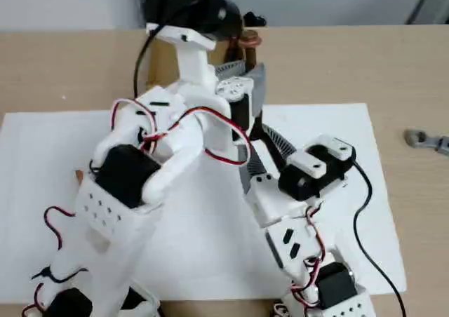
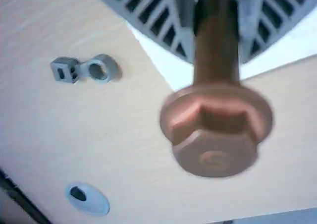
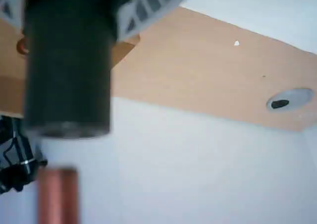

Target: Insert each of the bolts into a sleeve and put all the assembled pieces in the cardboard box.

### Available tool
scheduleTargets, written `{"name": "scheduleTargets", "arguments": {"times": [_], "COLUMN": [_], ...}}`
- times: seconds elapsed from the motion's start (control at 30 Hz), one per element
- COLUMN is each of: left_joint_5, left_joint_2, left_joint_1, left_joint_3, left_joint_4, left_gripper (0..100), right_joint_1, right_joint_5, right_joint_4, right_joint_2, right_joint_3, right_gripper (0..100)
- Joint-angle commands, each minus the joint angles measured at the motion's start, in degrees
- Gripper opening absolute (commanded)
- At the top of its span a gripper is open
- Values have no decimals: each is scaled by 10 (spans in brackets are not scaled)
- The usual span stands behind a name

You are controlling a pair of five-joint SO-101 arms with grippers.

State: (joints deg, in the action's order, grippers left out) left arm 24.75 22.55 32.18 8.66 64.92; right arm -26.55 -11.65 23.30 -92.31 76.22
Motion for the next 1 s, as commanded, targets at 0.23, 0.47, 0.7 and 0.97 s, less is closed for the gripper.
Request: {"name": "scheduleTargets", "arguments": {"times": [0.23, 0.47, 0.7, 0.97], "left_joint_5": [1, 4, 4, 23], "left_joint_2": [4, 4, 4, 4], "left_joint_1": [2, 2, 2, 2], "left_joint_3": [40, 15, 5, 5], "left_joint_4": [11, 9, 9, 9], "left_gripper": [5, 5, 5, 5], "right_joint_1": [0, 0, 0, 0], "right_joint_5": [2, 3, 3, 3], "right_joint_4": [-15, -32, -34, -32], "right_joint_2": [-9, -9, -9, -9], "right_joint_3": [-4, -4, -4, -3], "right_gripper": [3, 3, 3, 3]}}
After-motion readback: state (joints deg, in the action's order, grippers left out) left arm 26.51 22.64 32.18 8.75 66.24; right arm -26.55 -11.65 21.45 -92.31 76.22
